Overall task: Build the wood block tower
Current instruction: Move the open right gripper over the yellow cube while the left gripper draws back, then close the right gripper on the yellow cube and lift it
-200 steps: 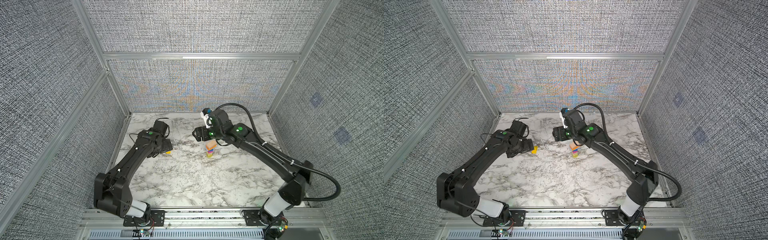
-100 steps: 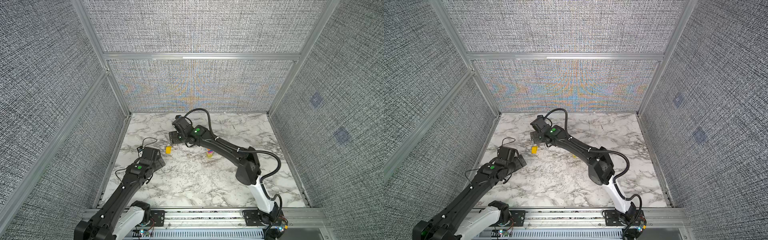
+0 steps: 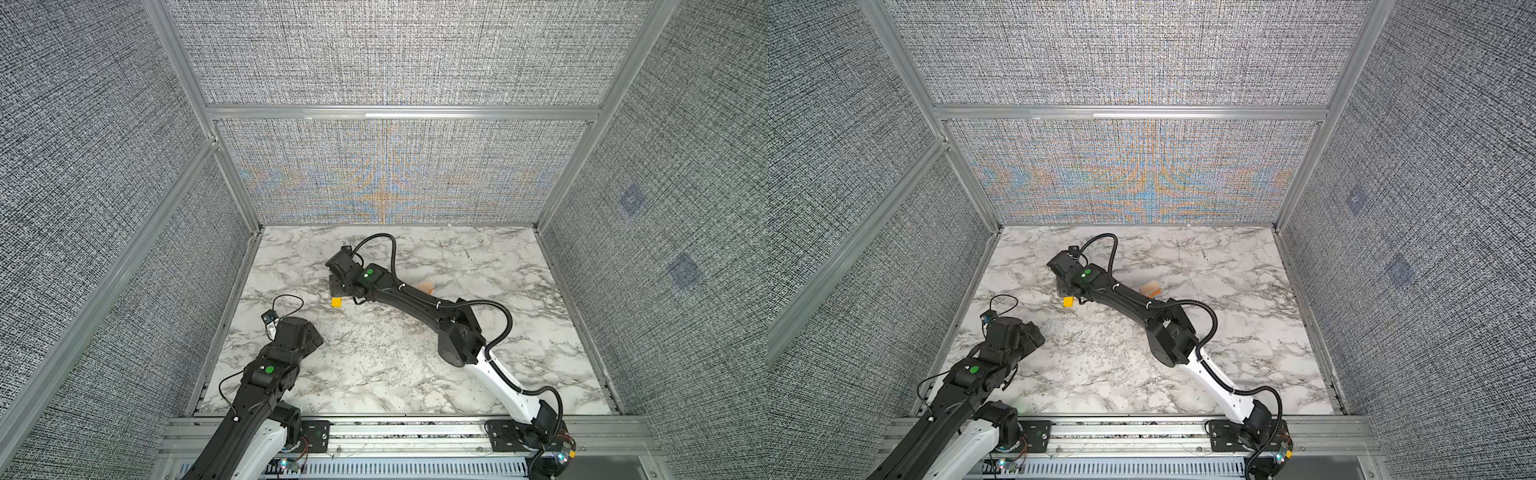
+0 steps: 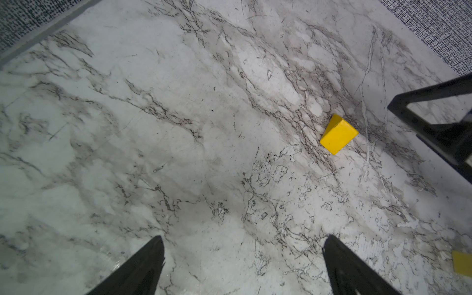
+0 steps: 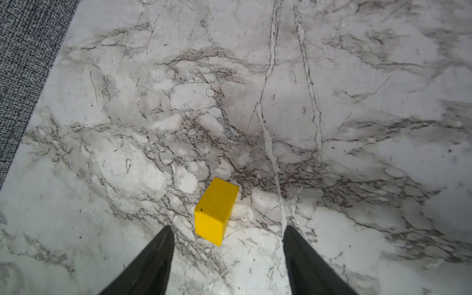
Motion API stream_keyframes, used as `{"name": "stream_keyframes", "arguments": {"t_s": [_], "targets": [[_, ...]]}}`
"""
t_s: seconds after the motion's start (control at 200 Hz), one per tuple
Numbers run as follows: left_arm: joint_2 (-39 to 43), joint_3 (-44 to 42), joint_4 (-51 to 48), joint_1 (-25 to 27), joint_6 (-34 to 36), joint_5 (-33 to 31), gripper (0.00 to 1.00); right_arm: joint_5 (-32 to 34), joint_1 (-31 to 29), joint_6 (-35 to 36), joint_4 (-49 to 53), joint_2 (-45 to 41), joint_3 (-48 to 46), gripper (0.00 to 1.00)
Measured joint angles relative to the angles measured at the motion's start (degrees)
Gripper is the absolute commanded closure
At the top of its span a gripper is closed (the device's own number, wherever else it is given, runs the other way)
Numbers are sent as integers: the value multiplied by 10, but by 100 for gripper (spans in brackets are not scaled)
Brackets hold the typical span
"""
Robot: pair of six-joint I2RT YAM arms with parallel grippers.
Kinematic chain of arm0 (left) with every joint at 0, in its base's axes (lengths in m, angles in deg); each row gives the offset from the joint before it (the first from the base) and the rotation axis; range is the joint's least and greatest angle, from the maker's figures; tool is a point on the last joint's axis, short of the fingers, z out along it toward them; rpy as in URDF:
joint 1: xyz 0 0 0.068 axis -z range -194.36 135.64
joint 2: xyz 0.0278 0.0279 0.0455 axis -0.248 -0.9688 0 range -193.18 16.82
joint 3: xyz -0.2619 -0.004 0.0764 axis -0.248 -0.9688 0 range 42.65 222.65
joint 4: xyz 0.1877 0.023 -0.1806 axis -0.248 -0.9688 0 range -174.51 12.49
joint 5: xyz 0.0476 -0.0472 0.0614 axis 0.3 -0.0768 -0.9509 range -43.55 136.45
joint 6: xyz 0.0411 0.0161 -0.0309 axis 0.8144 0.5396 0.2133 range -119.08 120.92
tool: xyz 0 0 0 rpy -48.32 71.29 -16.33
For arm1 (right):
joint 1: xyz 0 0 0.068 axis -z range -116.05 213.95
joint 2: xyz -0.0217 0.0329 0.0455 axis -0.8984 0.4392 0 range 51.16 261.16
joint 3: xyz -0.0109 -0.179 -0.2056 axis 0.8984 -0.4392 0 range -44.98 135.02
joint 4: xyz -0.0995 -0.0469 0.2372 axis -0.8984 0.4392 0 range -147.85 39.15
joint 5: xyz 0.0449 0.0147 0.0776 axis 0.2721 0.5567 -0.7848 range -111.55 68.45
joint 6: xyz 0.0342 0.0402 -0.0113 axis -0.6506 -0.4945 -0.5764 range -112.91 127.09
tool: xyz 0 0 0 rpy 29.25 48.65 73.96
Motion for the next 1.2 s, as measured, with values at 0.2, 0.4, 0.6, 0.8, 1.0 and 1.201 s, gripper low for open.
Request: {"name": "stream_keyframes", "arguments": {"t_s": [0.2, 0.4, 0.6, 0.8, 1.0, 1.201], "targets": [[-3, 0, 0, 0, 4, 13, 2, 12, -9, -16, -10, 37, 24, 31], [2, 0, 0, 0, 7, 17, 2, 14, -10, -31, -18, 67, 41, 36], [3, -1, 1, 0, 9, 17, 2, 16, -11, -42, -25, 90, 49, 42], [-1, -1, 1, 0, 9, 17, 2, 20, -14, -43, -31, 94, 50, 46], [0, -1, 2, 0, 8, 17, 2, 22, -15, -36, -36, 86, 32, 53], [0, -2, 2, 0, 8, 17, 2, 22, -16, -23, -38, 68, -1, 62]]}}
